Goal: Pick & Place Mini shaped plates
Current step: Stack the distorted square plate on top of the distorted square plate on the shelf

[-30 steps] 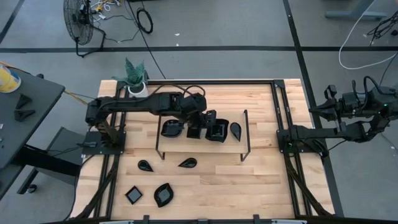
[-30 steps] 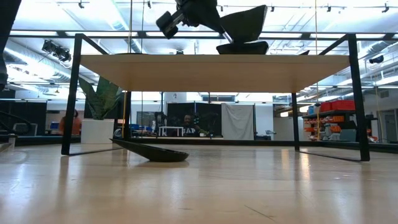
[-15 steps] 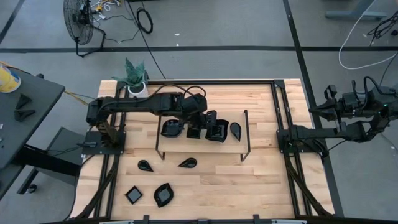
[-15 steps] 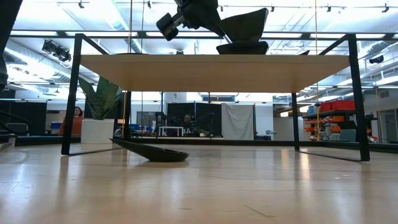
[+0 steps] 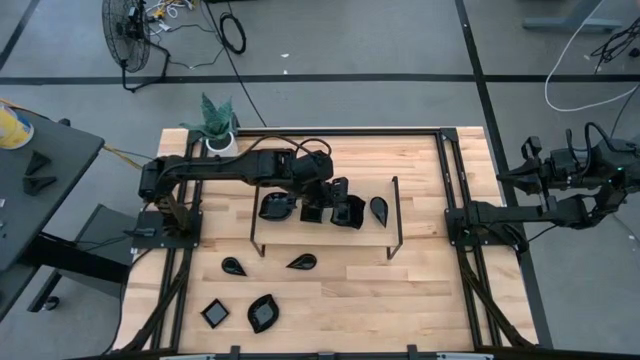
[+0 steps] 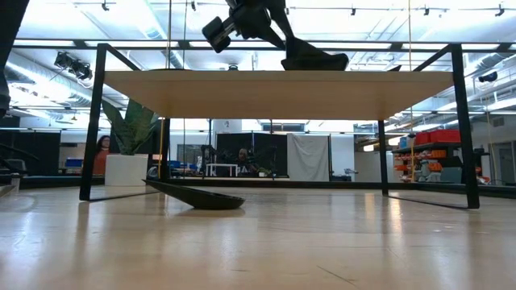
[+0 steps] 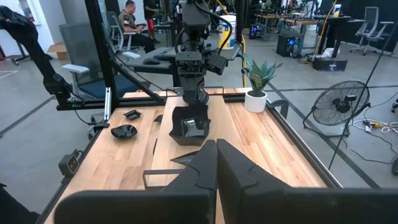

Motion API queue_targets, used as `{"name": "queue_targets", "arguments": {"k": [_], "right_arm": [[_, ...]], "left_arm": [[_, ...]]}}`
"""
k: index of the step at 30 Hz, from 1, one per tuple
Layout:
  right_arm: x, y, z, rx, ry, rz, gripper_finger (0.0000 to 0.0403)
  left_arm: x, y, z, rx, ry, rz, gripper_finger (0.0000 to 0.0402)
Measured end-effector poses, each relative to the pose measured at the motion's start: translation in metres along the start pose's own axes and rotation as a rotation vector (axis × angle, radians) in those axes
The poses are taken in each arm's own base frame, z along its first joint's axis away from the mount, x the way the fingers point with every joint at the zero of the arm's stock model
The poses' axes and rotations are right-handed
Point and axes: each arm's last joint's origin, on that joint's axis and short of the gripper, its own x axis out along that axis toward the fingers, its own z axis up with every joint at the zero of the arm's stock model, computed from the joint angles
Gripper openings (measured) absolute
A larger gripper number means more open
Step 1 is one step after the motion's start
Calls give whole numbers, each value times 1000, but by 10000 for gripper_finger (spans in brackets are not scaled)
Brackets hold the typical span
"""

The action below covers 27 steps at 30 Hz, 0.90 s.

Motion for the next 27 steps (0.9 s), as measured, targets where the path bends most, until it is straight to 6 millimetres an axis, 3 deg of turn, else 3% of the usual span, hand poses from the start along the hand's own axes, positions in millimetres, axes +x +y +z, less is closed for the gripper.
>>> {"name": "queue_targets", "arguments": {"k": [12, 27], "right_arm": [[0, 0, 0, 0, 0, 0, 6], [0, 0, 0, 0, 0, 0, 6]], "left_arm": [[0, 0, 0, 46, 0, 0, 149], [-3, -2, -6, 73, -44, -3, 156]]}}
